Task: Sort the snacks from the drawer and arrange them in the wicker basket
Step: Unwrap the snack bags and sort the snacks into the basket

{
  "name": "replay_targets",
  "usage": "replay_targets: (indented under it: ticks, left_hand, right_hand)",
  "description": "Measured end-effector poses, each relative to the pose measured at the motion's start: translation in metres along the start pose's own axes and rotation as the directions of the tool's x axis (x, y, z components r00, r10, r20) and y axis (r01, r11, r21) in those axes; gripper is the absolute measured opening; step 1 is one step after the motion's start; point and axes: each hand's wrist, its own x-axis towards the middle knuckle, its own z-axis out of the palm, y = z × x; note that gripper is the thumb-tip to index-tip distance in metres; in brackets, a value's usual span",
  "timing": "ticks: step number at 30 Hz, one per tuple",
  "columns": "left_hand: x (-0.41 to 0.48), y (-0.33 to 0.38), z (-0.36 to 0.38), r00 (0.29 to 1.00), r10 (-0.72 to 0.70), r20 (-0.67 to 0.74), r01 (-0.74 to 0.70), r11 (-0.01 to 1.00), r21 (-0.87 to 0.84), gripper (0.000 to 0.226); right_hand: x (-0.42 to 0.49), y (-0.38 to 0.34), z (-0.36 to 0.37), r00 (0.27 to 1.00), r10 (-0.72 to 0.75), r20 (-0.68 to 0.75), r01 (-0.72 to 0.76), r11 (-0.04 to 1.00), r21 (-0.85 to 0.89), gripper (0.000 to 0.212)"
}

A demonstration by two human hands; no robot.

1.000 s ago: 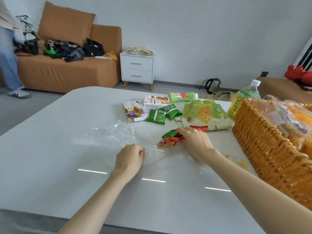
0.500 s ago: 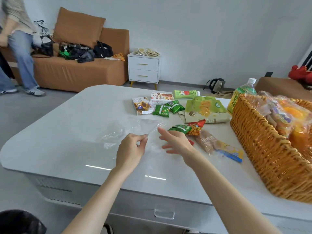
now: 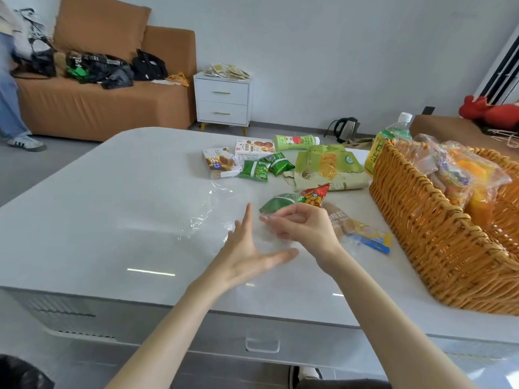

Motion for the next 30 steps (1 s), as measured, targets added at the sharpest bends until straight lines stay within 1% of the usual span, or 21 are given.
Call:
replay_targets:
  ticks: [3, 5, 7, 8, 9, 10, 11, 12, 13, 14, 15, 16, 17, 19, 20, 21, 23, 24, 26, 28, 30]
  left_hand:
    - [0.008, 0.001, 0.001, 0.996, 0.061, -0.067, -0.061, 0.998, 0.006, 0.112]
    - [0.011, -0.004, -0.001, 0.991, 0.123, -0.058, -0.117, 0.988, 0.101, 0.106]
    - [0.013, -0.008, -0.004, 0.989, 0.127, -0.071, -0.116, 0.983, 0.144, 0.096]
    - [0.014, -0.008, -0.006, 0.991, 0.095, -0.098, -0.087, 0.992, 0.086, 0.089]
    - [0.014, -0.005, -0.01, 0.992, 0.048, -0.12, -0.054, 0.997, -0.047, 0.081]
    - [0.013, -0.001, -0.015, 0.992, -0.005, -0.128, -0.027, 0.97, -0.241, 0.074]
    - [0.013, 0.005, -0.022, 0.991, -0.062, -0.119, 0.0, 0.887, -0.462, 0.07]
    - [0.012, 0.01, -0.029, 0.989, -0.117, -0.092, 0.027, 0.75, -0.661, 0.071]
    - [0.013, 0.011, -0.037, 0.987, -0.151, -0.052, 0.047, 0.588, -0.808, 0.08]
    - [0.013, 0.009, -0.044, 0.986, -0.165, -0.014, 0.06, 0.435, -0.898, 0.092]
    - [0.012, 0.005, -0.051, 0.986, -0.167, 0.011, 0.063, 0.312, -0.948, 0.103]
    - [0.011, 0.001, -0.056, 0.986, -0.167, 0.024, 0.062, 0.223, -0.973, 0.109]
    - [0.011, -0.004, -0.061, 0.984, -0.174, 0.028, 0.056, 0.156, -0.986, 0.11]
    - [0.013, -0.014, -0.068, 0.965, -0.261, 0.004, 0.02, 0.061, -0.998, 0.096]
    - [0.014, -0.018, -0.07, 0.944, -0.33, -0.011, 0.01, 0.063, -0.998, 0.081]
    - [0.017, -0.022, -0.072, 0.92, -0.391, -0.022, 0.024, 0.114, -0.993, 0.06]
    - [0.021, -0.03, -0.069, 0.896, -0.444, -0.022, 0.124, 0.297, -0.947, 0.022]
    - [0.023, -0.034, -0.066, 0.893, -0.45, -0.011, 0.186, 0.393, -0.901, 0.014]
    - [0.025, -0.038, -0.058, 0.884, -0.467, 0.018, 0.296, 0.529, -0.795, 0.016]
    - [0.028, -0.04, -0.053, 0.879, -0.473, 0.066, 0.359, 0.565, -0.743, 0.031]
    - [0.031, -0.041, -0.049, 0.884, -0.456, 0.105, 0.385, 0.579, -0.719, 0.035]
  right_hand:
    - [-0.004, -0.008, -0.004, 0.999, -0.04, 0.011, 0.039, 0.996, 0.075, 0.01]
    - [-0.003, -0.012, -0.011, 0.996, -0.091, -0.017, 0.092, 0.992, 0.088, 0.008]
    - [-0.002, -0.016, -0.019, 0.982, -0.182, -0.053, 0.185, 0.98, 0.074, 0.007]
    - [-0.002, -0.018, -0.023, 0.965, -0.25, -0.076, 0.253, 0.967, 0.03, 0.011]
    - [-0.002, -0.022, -0.026, 0.939, -0.329, -0.099, 0.327, 0.944, -0.04, 0.015]
    - [-0.002, -0.025, -0.029, 0.901, -0.418, -0.118, 0.406, 0.907, -0.116, 0.019]
    - [-0.002, -0.029, -0.03, 0.843, -0.522, -0.128, 0.492, 0.845, -0.208, 0.021]
    - [-0.003, -0.032, -0.031, 0.772, -0.624, -0.124, 0.565, 0.762, -0.316, 0.022]
    - [-0.005, -0.035, -0.031, 0.706, -0.7, -0.104, 0.612, 0.678, -0.408, 0.022]
    - [-0.006, -0.033, -0.032, 0.672, -0.737, -0.071, 0.634, 0.623, -0.459, 0.021]
    - [-0.006, -0.029, -0.034, 0.685, -0.728, -0.024, 0.638, 0.616, -0.461, 0.021]
    - [-0.007, -0.025, -0.036, 0.732, -0.681, 0.032, 0.624, 0.65, -0.433, 0.021]
    - [-0.007, -0.019, -0.04, 0.775, -0.626, 0.09, 0.598, 0.679, -0.425, 0.022]
    - [-0.008, -0.008, -0.048, 0.809, -0.56, 0.178, 0.568, 0.666, -0.484, 0.022]
    - [-0.009, -0.003, -0.052, 0.82, -0.538, 0.198, 0.555, 0.66, -0.506, 0.021]
    - [-0.01, 0.001, -0.056, 0.838, -0.506, 0.206, 0.532, 0.671, -0.517, 0.021]
    - [-0.012, 0.009, -0.062, 0.888, -0.412, 0.202, 0.454, 0.729, -0.512, 0.025]
    - [-0.012, 0.012, -0.064, 0.916, -0.357, 0.185, 0.4, 0.769, -0.499, 0.029]
    - [-0.011, 0.02, -0.072, 0.958, -0.254, 0.13, 0.285, 0.838, -0.466, 0.037]
    - [-0.01, 0.025, -0.076, 0.98, -0.186, 0.07, 0.199, 0.898, -0.394, 0.039]
    - [-0.007, 0.029, -0.078, 0.996, -0.087, -0.01, 0.082, 0.961, -0.265, 0.027]
